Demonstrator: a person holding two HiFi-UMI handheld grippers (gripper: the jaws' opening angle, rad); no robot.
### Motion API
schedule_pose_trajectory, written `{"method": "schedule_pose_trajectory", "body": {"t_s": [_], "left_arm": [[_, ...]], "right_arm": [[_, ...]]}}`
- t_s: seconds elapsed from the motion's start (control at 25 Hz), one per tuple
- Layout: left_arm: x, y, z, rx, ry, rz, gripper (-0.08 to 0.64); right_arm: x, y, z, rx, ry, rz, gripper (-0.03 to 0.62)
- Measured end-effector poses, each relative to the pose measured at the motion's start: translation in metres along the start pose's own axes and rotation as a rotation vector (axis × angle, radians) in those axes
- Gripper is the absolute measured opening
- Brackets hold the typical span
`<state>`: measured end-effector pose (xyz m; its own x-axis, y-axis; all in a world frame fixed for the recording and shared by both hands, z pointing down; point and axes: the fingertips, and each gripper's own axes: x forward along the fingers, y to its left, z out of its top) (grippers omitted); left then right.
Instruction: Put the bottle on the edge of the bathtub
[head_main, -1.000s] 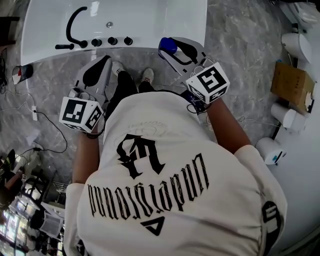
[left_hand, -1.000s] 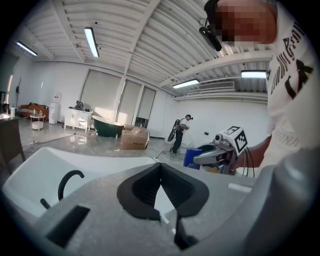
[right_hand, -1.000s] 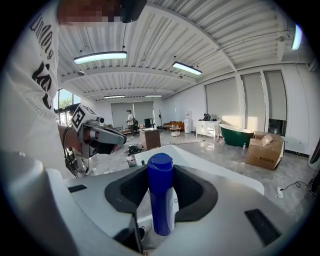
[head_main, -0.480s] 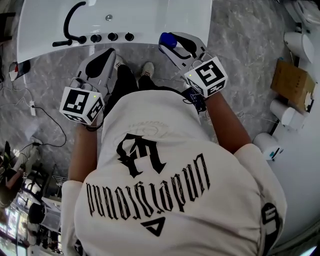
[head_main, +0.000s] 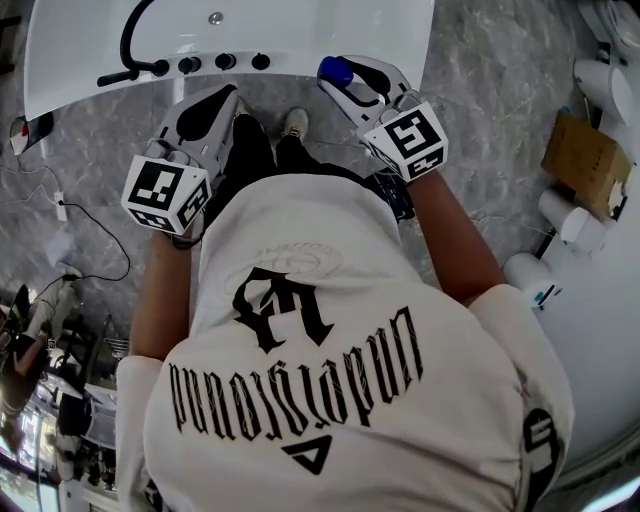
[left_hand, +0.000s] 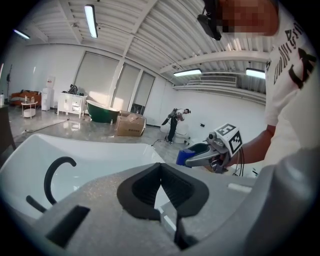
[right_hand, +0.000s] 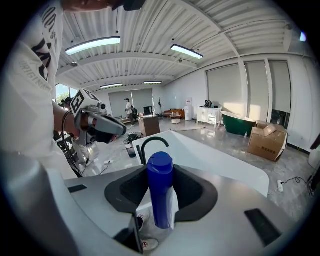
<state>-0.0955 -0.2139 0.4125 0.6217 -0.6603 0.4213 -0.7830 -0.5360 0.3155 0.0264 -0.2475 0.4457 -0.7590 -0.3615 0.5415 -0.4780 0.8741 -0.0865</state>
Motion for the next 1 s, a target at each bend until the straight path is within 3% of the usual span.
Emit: {"method": "schedule_pose_trajectory", "body": {"t_s": [0.64,1.0], "left_arm": [[0.038,0.037,-0.032,-0.015,0.067,-0.034,0.014],[0.056,0.050,-0.073,-0.029,0.143,-0.056,0.014]], "right_arm": [[0.057,-0.018,-0.073,-0.032,0.168,-0.014,0.150],[0.079,-0.020,-0.114,-0.026,0.234,-0.023,0.150]]}}
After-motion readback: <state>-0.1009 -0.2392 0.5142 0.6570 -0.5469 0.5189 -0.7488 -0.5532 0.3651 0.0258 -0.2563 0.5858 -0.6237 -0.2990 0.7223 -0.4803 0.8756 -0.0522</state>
